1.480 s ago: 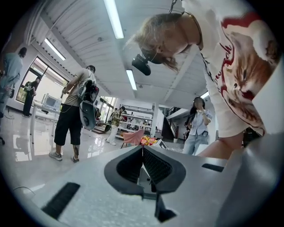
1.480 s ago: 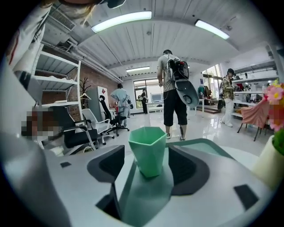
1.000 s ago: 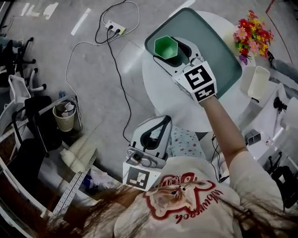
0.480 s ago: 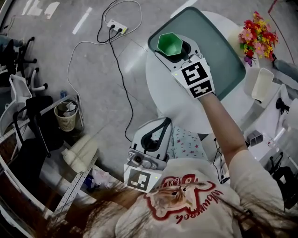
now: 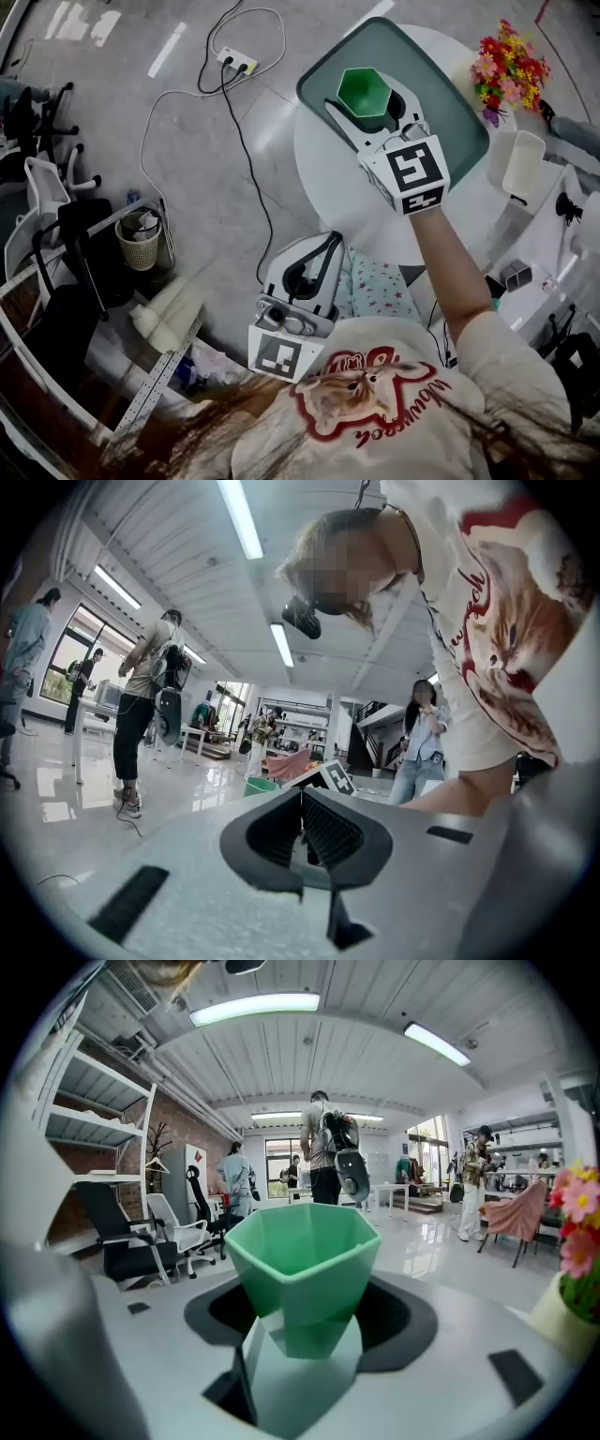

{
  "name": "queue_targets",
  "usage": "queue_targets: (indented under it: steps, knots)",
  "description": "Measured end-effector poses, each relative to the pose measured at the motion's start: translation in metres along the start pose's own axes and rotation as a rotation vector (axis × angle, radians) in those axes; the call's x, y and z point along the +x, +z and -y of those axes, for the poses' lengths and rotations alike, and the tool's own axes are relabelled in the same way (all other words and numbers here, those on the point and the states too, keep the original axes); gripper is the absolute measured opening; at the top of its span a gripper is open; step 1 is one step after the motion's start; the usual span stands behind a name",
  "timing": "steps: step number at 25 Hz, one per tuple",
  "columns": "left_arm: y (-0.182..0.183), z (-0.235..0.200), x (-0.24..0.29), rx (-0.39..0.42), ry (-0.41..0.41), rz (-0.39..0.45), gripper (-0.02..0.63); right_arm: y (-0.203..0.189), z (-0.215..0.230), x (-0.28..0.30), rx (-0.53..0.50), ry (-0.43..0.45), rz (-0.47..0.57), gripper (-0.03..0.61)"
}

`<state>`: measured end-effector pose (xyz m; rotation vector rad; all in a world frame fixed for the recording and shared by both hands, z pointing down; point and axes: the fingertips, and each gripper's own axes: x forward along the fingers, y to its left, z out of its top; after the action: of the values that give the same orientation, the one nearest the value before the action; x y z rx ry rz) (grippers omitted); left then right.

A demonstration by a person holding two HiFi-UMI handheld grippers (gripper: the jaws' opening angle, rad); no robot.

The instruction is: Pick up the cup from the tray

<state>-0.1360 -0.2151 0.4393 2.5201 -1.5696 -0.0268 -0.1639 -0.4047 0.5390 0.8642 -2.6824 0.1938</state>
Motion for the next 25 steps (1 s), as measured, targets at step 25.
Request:
queue_targets:
  steps: [25]
  knots:
    - [0.118,0.032,0.009,0.097,-0.07,0.196,0.015,0.16,-0.013,-0.201,0.028,-0.165,0.193,0.304]
